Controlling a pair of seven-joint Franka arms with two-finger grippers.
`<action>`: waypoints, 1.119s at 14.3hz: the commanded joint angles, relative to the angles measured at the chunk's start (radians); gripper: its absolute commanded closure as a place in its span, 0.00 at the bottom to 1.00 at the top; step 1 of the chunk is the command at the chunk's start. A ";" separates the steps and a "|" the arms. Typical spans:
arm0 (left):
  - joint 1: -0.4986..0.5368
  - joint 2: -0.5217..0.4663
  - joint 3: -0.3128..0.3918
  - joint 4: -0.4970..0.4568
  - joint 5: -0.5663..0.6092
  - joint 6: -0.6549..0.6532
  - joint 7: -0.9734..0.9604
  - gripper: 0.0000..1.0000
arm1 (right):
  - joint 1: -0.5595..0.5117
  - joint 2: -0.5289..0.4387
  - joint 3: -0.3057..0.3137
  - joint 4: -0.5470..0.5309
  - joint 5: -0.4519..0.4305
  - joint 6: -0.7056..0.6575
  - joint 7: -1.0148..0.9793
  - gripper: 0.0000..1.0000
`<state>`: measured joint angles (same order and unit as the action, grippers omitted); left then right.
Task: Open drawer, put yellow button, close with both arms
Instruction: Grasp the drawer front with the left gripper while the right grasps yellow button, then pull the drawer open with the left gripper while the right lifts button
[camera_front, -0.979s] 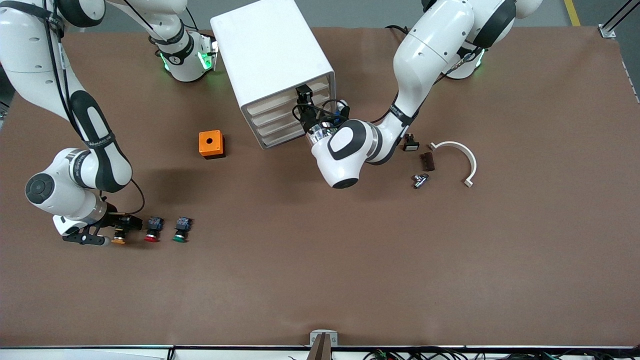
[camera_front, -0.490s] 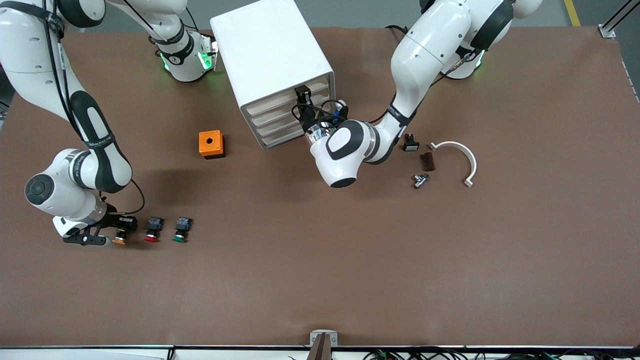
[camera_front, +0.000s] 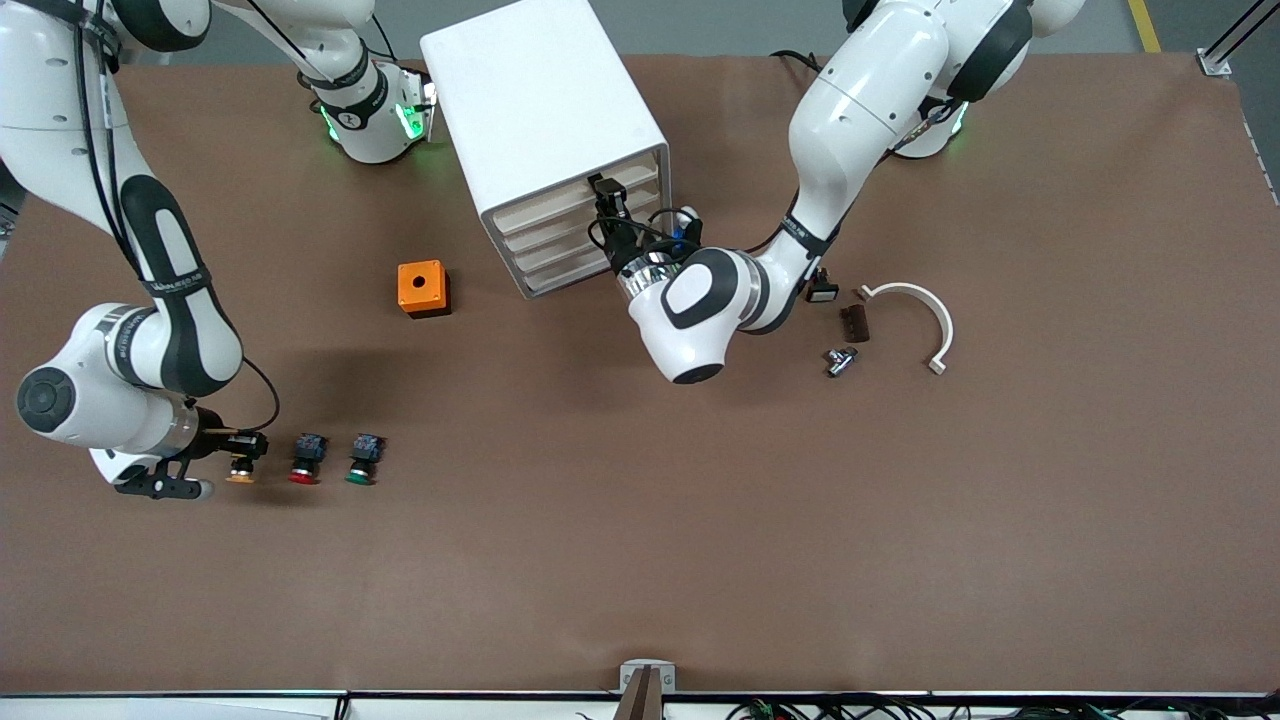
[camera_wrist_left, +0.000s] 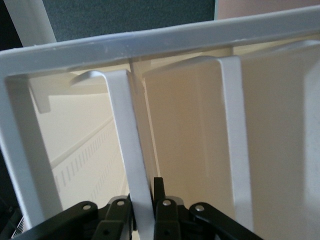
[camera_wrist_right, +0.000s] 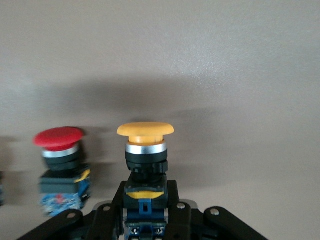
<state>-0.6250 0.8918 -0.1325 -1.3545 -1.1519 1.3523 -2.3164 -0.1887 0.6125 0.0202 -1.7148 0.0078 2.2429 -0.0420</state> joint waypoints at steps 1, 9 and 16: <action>0.027 0.019 0.005 0.020 -0.025 -0.013 -0.014 0.88 | 0.047 -0.120 0.026 -0.009 0.023 -0.152 0.167 1.00; 0.139 0.024 0.007 0.021 -0.029 -0.005 -0.012 0.87 | 0.308 -0.407 0.052 -0.041 0.136 -0.454 0.857 1.00; 0.228 0.022 0.007 0.021 -0.031 -0.007 -0.003 0.84 | 0.675 -0.459 0.050 -0.071 0.138 -0.402 1.502 1.00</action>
<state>-0.4195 0.8970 -0.1296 -1.3506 -1.1655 1.3544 -2.3167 0.4016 0.1727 0.0851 -1.7544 0.1350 1.7995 1.3151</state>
